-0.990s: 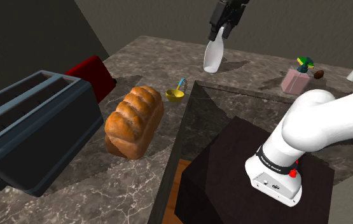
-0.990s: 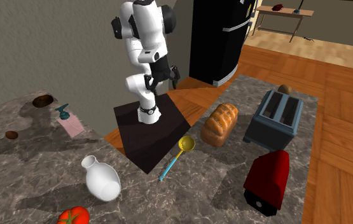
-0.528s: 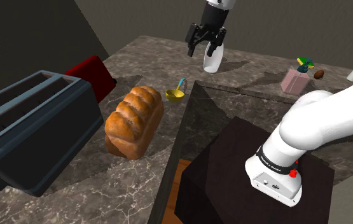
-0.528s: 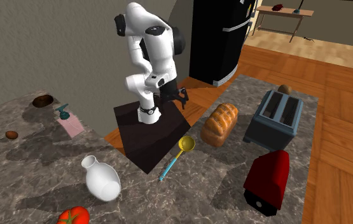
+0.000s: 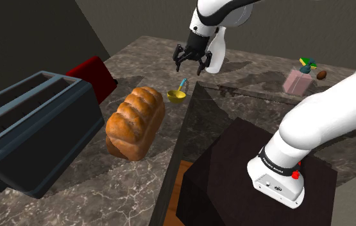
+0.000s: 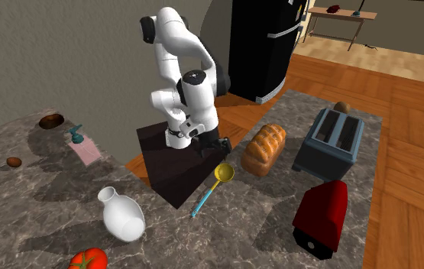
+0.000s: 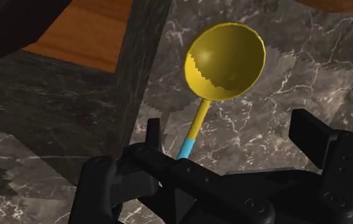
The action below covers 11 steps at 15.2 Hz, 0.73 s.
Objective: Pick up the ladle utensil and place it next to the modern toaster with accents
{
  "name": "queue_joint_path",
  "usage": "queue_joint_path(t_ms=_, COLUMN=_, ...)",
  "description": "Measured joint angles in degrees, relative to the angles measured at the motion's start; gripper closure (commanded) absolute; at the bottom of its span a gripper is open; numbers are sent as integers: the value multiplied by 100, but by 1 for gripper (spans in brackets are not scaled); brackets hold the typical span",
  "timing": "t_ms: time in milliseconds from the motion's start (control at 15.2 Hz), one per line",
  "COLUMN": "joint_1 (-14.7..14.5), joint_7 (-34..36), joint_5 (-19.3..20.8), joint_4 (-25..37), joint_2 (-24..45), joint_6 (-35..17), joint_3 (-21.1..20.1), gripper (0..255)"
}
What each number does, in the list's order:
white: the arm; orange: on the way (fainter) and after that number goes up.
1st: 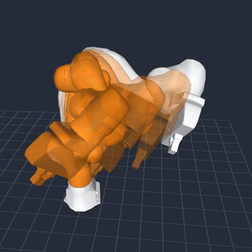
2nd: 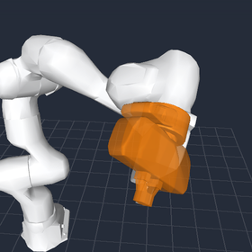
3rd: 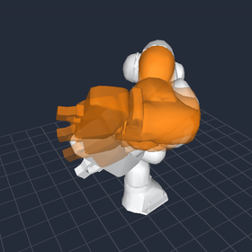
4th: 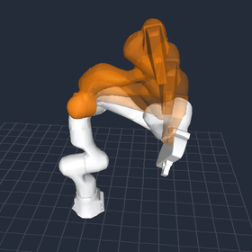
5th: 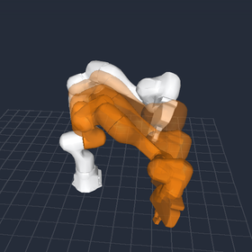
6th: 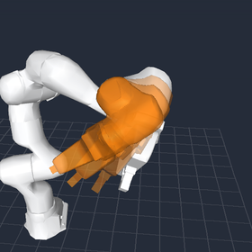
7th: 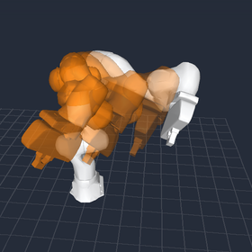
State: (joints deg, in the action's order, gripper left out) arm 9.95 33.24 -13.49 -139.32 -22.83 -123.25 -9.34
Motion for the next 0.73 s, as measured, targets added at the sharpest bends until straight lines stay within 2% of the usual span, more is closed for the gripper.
queue_joint_path(t_ms=462, joint_1=314, joint_7=1578, joint_5=-143, joint_4=92, joint_2=1310, joint_6=-1113, joint_3=-241, gripper=0)
queue_joint_path(t_ms=726, joint_1=327, joint_7=1744, joint_5=-174, joint_4=19, joint_2=1660, joint_6=-1528, joint_3=-274, gripper=0)
